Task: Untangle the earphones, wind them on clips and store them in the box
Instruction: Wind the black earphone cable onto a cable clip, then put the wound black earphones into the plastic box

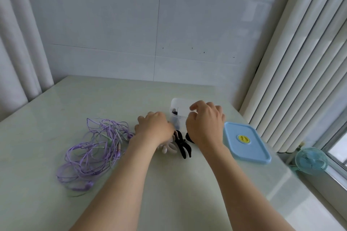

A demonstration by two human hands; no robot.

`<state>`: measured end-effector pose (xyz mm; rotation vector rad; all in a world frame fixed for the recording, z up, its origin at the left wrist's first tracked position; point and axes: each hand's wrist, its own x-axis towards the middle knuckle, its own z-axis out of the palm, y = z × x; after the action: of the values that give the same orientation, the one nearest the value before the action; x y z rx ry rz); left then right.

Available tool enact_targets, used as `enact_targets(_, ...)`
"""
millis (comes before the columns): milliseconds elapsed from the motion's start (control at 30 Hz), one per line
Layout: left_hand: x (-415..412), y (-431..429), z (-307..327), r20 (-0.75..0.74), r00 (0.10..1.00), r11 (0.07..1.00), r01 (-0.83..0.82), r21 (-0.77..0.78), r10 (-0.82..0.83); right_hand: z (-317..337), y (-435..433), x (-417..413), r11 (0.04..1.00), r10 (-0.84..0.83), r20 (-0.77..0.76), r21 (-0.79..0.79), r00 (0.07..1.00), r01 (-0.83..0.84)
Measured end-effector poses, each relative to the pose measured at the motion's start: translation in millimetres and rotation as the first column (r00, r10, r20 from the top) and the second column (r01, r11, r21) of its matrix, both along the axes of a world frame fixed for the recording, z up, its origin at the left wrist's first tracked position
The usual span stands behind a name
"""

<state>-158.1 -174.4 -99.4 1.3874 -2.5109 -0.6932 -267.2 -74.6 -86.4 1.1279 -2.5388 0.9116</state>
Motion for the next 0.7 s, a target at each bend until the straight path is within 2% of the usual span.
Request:
enact_targets(100,3,7,11,0.029,0.999,0.998,0.035,0.044,-0.037,-11,24,0,0.989,-0.124,-0.04,0.073,0.991,0.127)
enact_targets(167,7,12,17,0.039,0.997,0.993,0.067,0.093,-0.071,-18,31,-1,0.985,-0.129,-0.033,0.114,0.991,0.132)
enact_targets(300,13,31,23,0.054,0.988,0.981,0.136,0.139,-0.145,-28,35,2,0.996,0.066,0.049,0.053,0.997,-0.068)
enact_targets(400,25,40,22,-0.012,0.987,0.978,0.162,0.132,-0.162,-27,39,9,0.987,0.162,0.071,-0.034,0.984,-0.16)
enact_targets(500,42,45,21,-0.031,0.989,0.989,0.147,0.003,-0.147,-27,42,15,0.976,0.214,0.102,-0.066,0.971,-0.208)
enact_targets(600,57,48,11,-0.017,0.992,0.972,0.118,-0.201,-0.124,-24,45,26,0.975,0.219,-0.023,-0.028,0.976,-0.219)
enact_targets(700,71,46,1,-0.113,0.985,0.919,0.08,-0.386,-0.133,-24,50,44,0.899,0.435,-0.069,0.086,0.898,-0.429)
